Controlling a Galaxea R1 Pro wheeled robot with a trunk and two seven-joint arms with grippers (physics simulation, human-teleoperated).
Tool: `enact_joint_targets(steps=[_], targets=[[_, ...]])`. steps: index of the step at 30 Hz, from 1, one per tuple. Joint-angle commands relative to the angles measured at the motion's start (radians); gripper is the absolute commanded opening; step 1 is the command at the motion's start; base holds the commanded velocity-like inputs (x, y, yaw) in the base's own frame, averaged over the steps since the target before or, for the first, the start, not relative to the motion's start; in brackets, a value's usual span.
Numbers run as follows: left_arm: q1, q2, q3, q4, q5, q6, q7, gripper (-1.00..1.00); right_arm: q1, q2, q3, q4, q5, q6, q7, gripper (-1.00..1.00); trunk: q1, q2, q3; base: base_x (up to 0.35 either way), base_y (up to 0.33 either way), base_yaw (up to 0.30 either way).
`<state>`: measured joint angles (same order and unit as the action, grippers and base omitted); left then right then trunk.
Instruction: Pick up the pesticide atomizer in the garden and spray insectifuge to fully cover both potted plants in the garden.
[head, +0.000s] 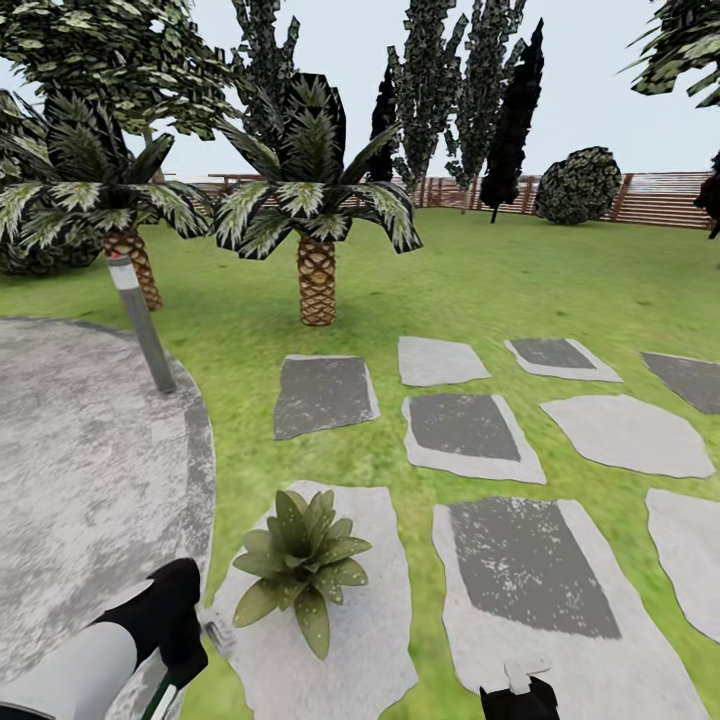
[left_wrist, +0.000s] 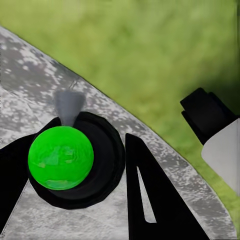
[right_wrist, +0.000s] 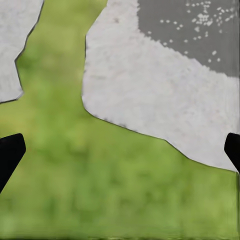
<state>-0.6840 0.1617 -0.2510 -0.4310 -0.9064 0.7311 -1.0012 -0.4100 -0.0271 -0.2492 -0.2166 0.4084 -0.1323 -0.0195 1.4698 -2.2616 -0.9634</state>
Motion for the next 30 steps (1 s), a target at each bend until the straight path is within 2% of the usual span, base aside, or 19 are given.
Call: enact_joint_targets(steps=[1, 8, 15, 17, 20, 21, 23, 30], targets=[[0.001, 0.001, -0.003, -0.002, -0.005, 0.004, -0.007, -1.0, -0.001, 0.0, -0.007, 0.002, 0.01, -0.005, -0.002, 1.0, 0.0, 0.0, -0.001, 0.0, 0.0, -0.254], [0.013, 0.001, -0.002, -0.002, -0.005, 0.004, -0.001, -1.0, -0.001, 0.0, -0.007, 0.002, 0.01, -0.005, -0.002, 1.0, 0.0, 0.0, -0.001, -0.097, 0.025, -0.254], [0.014, 0.003, -0.002, -0.002, -0.005, 0.005, 0.003, -1.0, -0.001, 0.0, -0.007, 0.0, 0.01, -0.005, -0.002, 1.0, 0.0, 0.0, -0.001, -0.248, 0.22, -0.028], [0.014, 0.003, 0.002, -0.002, -0.004, 0.006, 0.032, -1.0, -0.001, 0.001, -0.007, 0.001, 0.01, -0.005, -0.002, 1.0, 0.0, 0.0, -0.001, -0.078, 0.309, -0.001], [0.014, 0.001, 0.049, -0.002, -0.003, 0.007, 0.101, -1.0, -0.001, 0.001, -0.007, 0.001, 0.01, -0.005, -0.002, 1.0, 0.0, 0.0, -0.001, -0.02, 0.325, 0.0], [0.014, -0.001, 0.072, -0.003, -0.004, 0.007, 0.116, -1.0, -0.001, 0.001, -0.007, 0.001, 0.01, -0.005, -0.002, 1.0, 0.0, 0.0, -0.001, -0.005, 0.33, -0.009], [0.014, -0.004, 0.093, -0.003, -0.005, 0.006, 0.127, -1.0, -0.001, 0.001, -0.007, 0.001, 0.01, -0.005, -0.002, 1.0, 0.0, 0.0, -0.001, -0.003, 0.33, -0.108], [0.016, -0.01, 0.104, -0.001, -0.001, 0.004, 0.133, -1.0, -0.001, 0.001, -0.007, 0.002, 0.01, -0.005, -0.002, 1.0, 0.0, 0.0, -0.001, 0.188, 0.198, -0.245]])
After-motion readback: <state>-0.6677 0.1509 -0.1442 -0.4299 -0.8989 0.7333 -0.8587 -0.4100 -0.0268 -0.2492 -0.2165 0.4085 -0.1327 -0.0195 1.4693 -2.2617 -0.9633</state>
